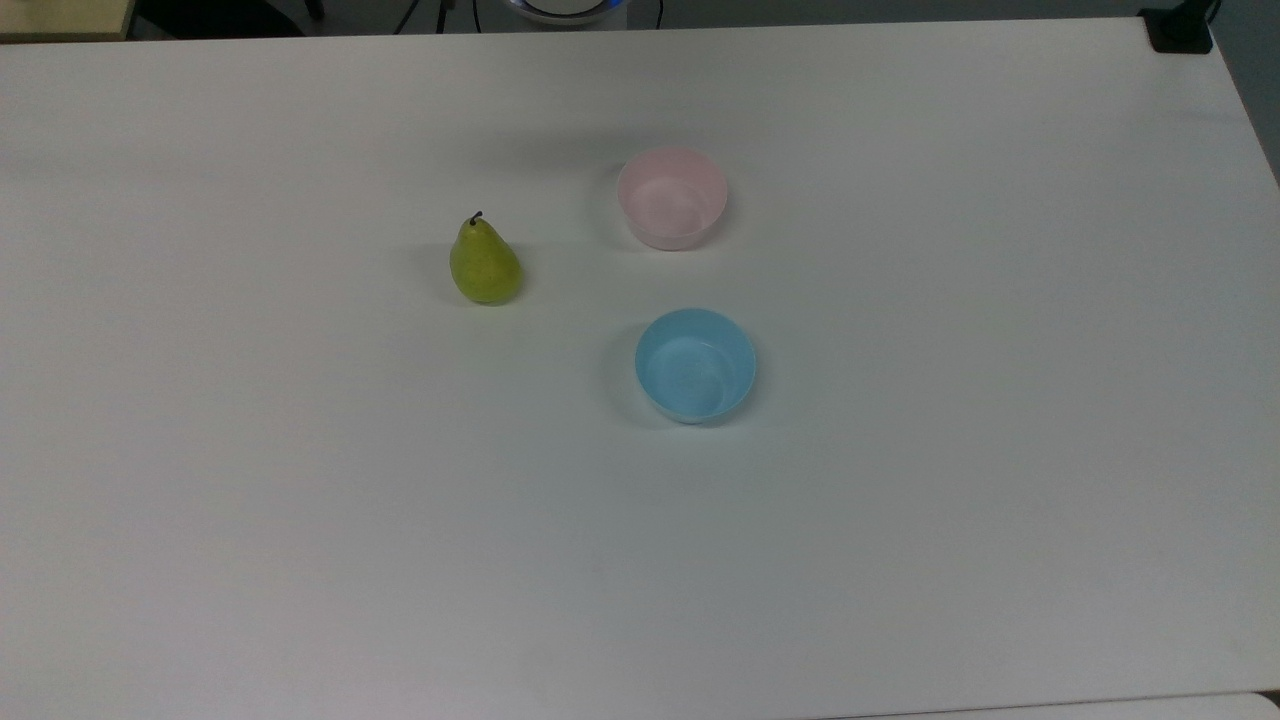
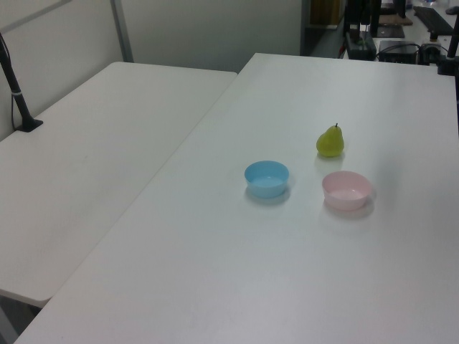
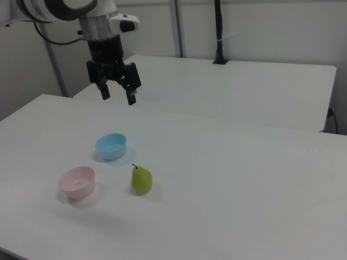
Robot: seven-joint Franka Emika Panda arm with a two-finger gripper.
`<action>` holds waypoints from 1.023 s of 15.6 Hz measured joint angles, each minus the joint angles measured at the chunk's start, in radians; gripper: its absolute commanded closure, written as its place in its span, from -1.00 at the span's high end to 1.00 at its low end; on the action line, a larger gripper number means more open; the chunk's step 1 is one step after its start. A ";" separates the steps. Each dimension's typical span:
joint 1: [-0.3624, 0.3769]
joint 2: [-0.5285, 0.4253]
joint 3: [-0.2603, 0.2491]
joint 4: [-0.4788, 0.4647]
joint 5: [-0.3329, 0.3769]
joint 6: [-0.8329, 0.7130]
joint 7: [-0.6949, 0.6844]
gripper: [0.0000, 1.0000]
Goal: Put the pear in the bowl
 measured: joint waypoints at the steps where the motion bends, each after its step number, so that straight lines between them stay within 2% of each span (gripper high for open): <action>1: 0.000 0.000 0.000 0.000 0.000 0.000 0.000 1.00; 6: -0.012 0.000 0.000 0.002 0.052 0.026 -0.014 1.00; 13: -0.010 0.004 -0.019 0.005 0.056 0.033 -0.017 1.00; 16: 0.012 0.041 -0.017 0.002 0.061 0.099 -0.017 1.00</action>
